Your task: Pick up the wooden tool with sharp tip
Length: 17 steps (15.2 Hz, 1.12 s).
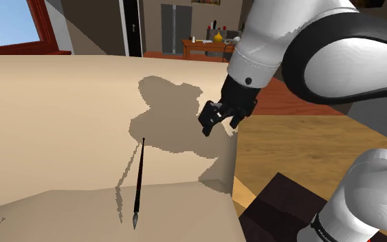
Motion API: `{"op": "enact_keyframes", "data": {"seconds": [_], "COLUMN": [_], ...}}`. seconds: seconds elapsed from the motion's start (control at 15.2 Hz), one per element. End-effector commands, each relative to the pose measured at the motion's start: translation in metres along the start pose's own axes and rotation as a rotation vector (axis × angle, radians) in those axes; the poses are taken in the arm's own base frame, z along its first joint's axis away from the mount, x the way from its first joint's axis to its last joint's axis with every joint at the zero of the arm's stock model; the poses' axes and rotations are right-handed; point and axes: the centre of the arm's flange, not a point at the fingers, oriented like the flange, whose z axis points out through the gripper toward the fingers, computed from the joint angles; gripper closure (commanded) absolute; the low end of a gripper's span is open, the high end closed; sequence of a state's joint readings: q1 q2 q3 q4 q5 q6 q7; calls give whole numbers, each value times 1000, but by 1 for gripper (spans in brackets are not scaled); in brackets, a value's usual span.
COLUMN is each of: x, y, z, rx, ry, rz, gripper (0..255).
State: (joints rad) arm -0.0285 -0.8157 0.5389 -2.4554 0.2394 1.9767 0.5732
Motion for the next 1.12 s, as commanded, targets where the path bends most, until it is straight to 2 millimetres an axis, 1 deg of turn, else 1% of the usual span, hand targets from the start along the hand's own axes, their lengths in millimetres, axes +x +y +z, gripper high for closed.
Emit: {"op": "enact_keyframes", "data": {"seconds": [0.0, 0.26, 0.53, 0.99, 1.06], "x": [-6, -14, -17, -12, -10], "y": [-27, -79, -131, -222, -231], "z": [6, 24, 43, 80, 83], "rx": [-7, -24, -41, -70, -73], "ry": [13, 39, 65, 110, 114], "rz": [45, 127, 209, 353, 368], "gripper": [0, 0, 0, 0, 0]}}
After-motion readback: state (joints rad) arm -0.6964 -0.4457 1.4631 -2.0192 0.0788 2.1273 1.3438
